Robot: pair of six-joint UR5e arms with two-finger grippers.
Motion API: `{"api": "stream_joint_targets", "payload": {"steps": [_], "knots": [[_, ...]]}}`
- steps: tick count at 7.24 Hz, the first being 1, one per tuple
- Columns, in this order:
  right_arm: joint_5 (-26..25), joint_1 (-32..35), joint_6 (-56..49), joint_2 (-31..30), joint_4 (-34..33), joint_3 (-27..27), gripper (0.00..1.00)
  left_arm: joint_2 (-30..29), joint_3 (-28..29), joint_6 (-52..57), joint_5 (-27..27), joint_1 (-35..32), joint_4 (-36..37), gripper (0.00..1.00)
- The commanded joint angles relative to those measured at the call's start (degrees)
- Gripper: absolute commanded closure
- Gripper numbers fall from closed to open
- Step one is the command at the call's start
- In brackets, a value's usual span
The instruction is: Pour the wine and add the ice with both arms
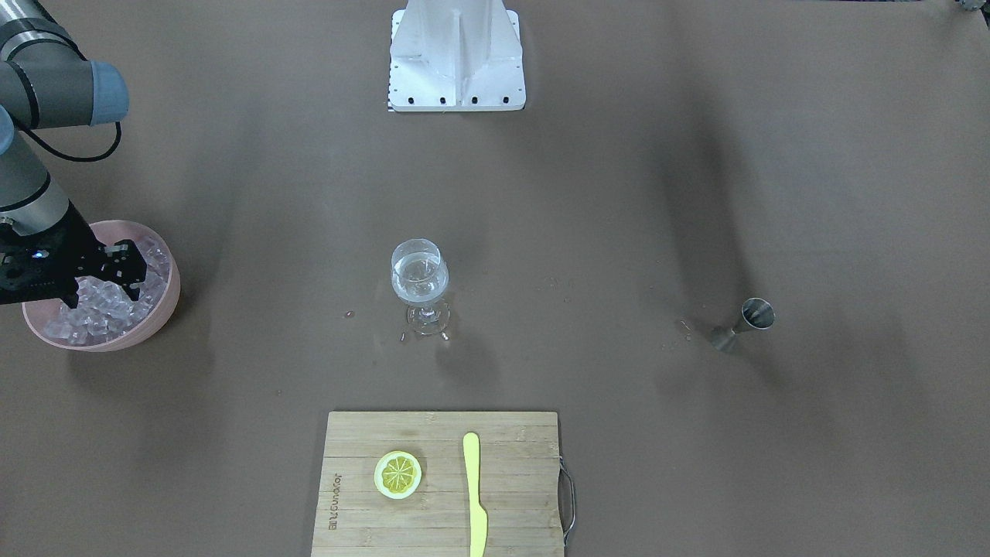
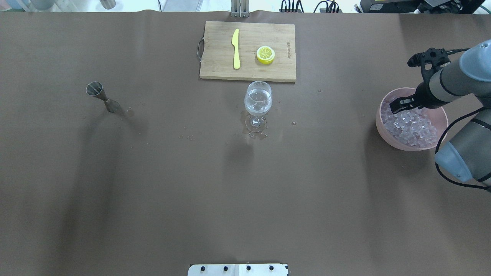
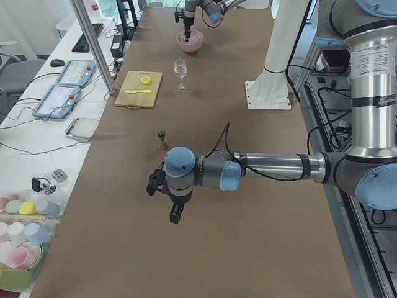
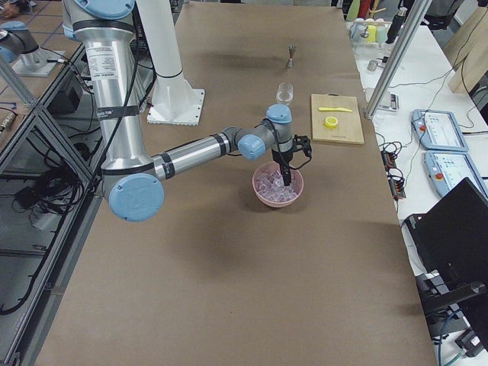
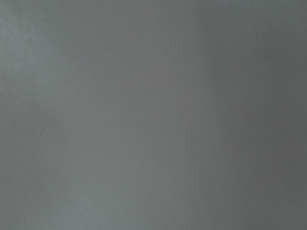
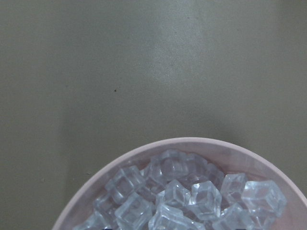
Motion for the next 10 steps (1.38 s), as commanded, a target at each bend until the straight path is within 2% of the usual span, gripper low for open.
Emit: {"api": "stream_joint_targets", "payload": {"steps": [1, 6, 7, 9, 10], "knots": [[0.3, -0.3, 0.1, -0.5, 0.0, 0.1, 0.49, 0.0, -0.1, 0.1, 0.0, 0.0, 0.0, 0.02], [-0.2, -1.3, 0.0, -2.3, 0.1, 0.1, 0.52, -0.1, -0.2, 0.1, 0.0, 0.0, -0.1, 0.02], [-0.2, -1.2, 0.0, -2.4, 0.0, 0.5, 0.60, -0.1, -0.2, 0.1, 0.0, 0.0, -0.1, 0.02], [-0.2, -1.2, 0.0, -2.4, 0.0, 0.8, 1.00, -0.1, -0.2, 0.1, 0.0, 0.0, -0.1, 0.02], [0.3, -1.1, 0.0, -2.5, -0.4, 2.5, 1.00, -0.1, -0.2, 0.1, 0.0, 0.0, -0.1, 0.02]]}}
